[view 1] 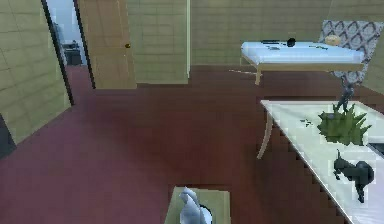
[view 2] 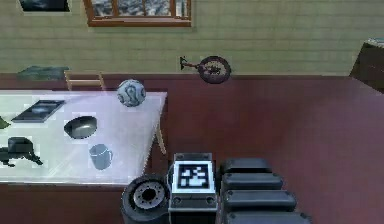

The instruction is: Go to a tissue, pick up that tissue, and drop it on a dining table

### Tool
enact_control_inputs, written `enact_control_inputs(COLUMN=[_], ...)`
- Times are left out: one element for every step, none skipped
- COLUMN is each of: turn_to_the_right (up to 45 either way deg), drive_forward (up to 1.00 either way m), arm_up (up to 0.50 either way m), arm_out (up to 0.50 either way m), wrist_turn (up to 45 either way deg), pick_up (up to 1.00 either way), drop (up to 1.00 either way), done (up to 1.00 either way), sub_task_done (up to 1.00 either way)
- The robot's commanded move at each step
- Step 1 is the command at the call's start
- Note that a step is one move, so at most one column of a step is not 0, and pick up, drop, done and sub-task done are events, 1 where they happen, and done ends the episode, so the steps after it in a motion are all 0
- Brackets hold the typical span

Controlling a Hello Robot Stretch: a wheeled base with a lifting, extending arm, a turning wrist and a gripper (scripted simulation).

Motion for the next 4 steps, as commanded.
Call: enact_control_inputs(turn_to_the_right=[0.0,6.0,0.0,45.0], drive_forward=[1.00,0.00,0.10,0.00], arm_up=[0.00,0.00,0.00,0.00], arm_out=[0.00,0.00,0.00,0.00], wrist_turn=[0.0,0.0,0.0,0.0], pick_up=[0.00,0.00,0.00,0.00], drop=[0.00,0.00,0.00,0.00], done=[0.00,0.00,0.00,0.00], sub_task_done=[0.00,0.00,0.00,0.00])
